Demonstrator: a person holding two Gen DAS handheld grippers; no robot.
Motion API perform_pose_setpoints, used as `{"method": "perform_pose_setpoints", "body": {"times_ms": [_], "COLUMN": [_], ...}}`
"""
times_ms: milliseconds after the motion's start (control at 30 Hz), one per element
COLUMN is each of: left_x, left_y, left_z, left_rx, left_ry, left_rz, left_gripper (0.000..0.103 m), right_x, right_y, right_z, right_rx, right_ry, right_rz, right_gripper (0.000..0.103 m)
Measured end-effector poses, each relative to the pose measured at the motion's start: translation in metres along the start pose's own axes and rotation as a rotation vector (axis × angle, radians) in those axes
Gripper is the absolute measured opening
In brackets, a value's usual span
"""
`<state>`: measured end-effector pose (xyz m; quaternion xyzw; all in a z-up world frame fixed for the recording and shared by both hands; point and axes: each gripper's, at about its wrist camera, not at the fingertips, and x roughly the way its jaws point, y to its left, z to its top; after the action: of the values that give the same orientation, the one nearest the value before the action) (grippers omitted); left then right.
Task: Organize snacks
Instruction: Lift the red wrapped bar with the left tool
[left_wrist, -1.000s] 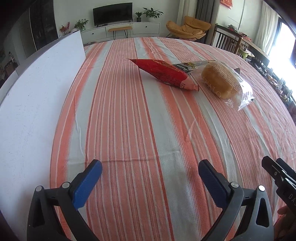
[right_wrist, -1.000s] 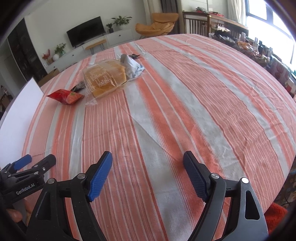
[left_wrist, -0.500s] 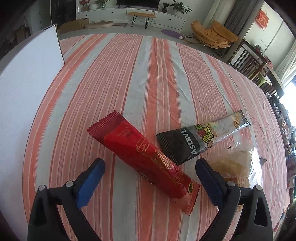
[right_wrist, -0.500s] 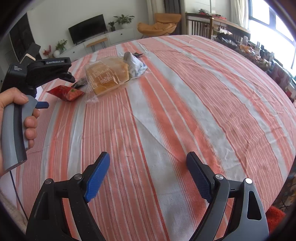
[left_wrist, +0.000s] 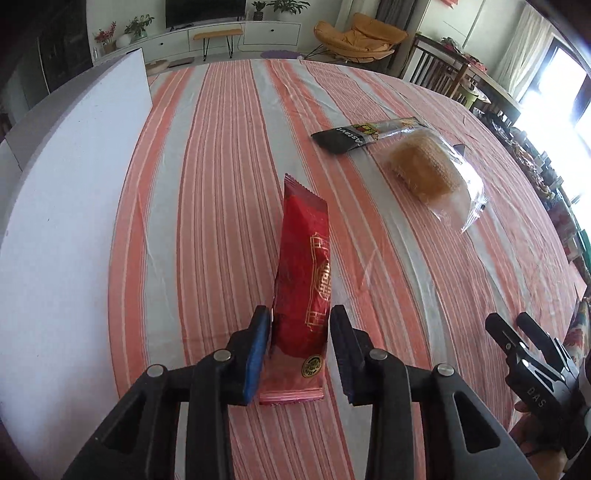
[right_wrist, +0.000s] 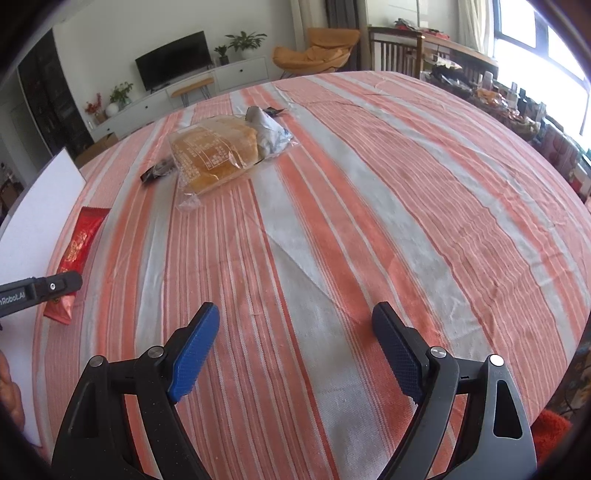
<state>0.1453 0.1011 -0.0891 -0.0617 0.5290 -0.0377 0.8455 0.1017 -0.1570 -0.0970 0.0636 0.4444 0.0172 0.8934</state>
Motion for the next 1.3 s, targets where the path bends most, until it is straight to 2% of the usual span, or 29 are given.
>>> {"method": "perform_pose_setpoints", "body": {"times_ms": [33, 100, 167, 267, 400, 500, 667, 1133, 1200, 1300], "left_x": [-0.001, -0.002, 0.0, 0.019, 0.024, 0.024, 0.026, 0.027, 0.027, 0.027], "left_y": [-0.002, -0.006, -0.01, -0.005, 0.009, 0.011, 0.012, 0.012, 0.012, 0.012], "left_z": [-0.004, -0.006, -0.004, 0.002, 0.001, 0.003, 0.005, 0.006, 0.005, 0.005], "left_rx": [0.012, 0.042, 0.06, 0.051, -0.011, -0.007, -0.014, -0.014, -0.014, -0.014], "left_ry": [-0.007, -0.062, -0.113, -0.105, -0.153, -0.167, -0.176, -0.176, -0.176, -0.176], "left_rz": [0.013, 0.066, 0.134, 0.194, 0.176, 0.188, 0.183, 0.181, 0.181, 0.181], "left_gripper": [0.072, 0.085, 0.085, 0.086, 0.096, 0.102, 0.103, 0.103, 0.103, 0.103], "right_x": [0.0, 0.0, 0.001, 0.001, 0.001, 0.002, 0.002, 0.002, -0.001, -0.017], "right_y": [0.0, 0.001, 0.003, 0.006, 0.006, 0.007, 0.01, 0.011, 0.004, -0.033], "right_z": [0.0, 0.0, -0.001, -0.002, -0.003, -0.003, -0.004, -0.004, -0.003, 0.001], "right_rx": [0.0, -0.004, -0.017, -0.037, -0.041, -0.043, -0.064, -0.068, -0.022, 0.185], "right_ry": [0.0, 0.001, 0.003, 0.008, 0.009, 0.01, 0.014, 0.015, 0.005, -0.076], "right_rz": [-0.001, -0.007, -0.017, -0.032, -0.033, -0.037, -0.061, -0.06, -0.012, 0.148], "right_gripper": [0.087, 0.087, 0.087, 0.087, 0.087, 0.087, 0.088, 0.089, 0.089, 0.087]}}
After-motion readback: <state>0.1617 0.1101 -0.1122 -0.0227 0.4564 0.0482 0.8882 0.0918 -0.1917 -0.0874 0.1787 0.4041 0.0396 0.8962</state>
